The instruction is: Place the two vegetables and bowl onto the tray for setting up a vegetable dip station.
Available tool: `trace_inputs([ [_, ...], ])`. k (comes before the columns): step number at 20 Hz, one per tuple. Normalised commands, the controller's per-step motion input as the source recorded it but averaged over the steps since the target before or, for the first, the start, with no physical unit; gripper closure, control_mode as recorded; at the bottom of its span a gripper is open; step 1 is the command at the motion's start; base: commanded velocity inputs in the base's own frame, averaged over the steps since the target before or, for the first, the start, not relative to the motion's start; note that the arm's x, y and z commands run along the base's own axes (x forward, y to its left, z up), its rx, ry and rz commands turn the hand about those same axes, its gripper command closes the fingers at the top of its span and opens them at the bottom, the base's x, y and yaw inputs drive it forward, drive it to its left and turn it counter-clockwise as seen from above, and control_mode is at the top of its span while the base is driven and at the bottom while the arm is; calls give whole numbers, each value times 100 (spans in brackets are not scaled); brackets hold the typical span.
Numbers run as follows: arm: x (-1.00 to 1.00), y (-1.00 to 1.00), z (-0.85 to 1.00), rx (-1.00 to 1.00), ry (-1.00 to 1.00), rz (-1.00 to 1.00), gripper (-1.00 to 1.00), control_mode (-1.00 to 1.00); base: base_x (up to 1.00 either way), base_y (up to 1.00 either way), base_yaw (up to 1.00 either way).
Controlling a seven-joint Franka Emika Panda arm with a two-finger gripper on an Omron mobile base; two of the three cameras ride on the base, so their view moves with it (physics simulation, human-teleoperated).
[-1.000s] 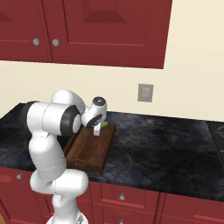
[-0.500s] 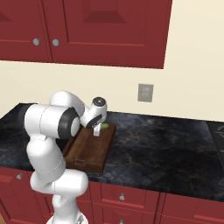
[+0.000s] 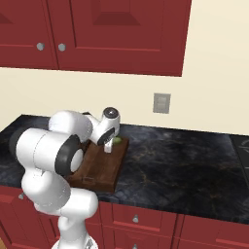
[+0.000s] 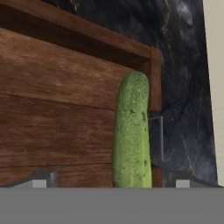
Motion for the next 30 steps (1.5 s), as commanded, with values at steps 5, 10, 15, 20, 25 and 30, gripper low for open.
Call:
trace_inputs([
  [5, -32, 0, 50, 0, 0, 0, -100, -100, 0, 0, 0],
  [10, -41, 0, 61, 0, 4, -2, -100, -100, 0, 0, 0],
  [15, -74, 0, 41, 0, 11, -11, -100, -100, 0, 0, 0],
  [20, -89, -6, 23, 0, 3, -19, -100, -100, 0, 0, 0],
  [25, -71, -9, 35, 0, 5, -30, -100, -100, 0, 0, 0],
  [30, -50, -4, 27, 0, 6, -41, -100, -100, 0, 0, 0],
])
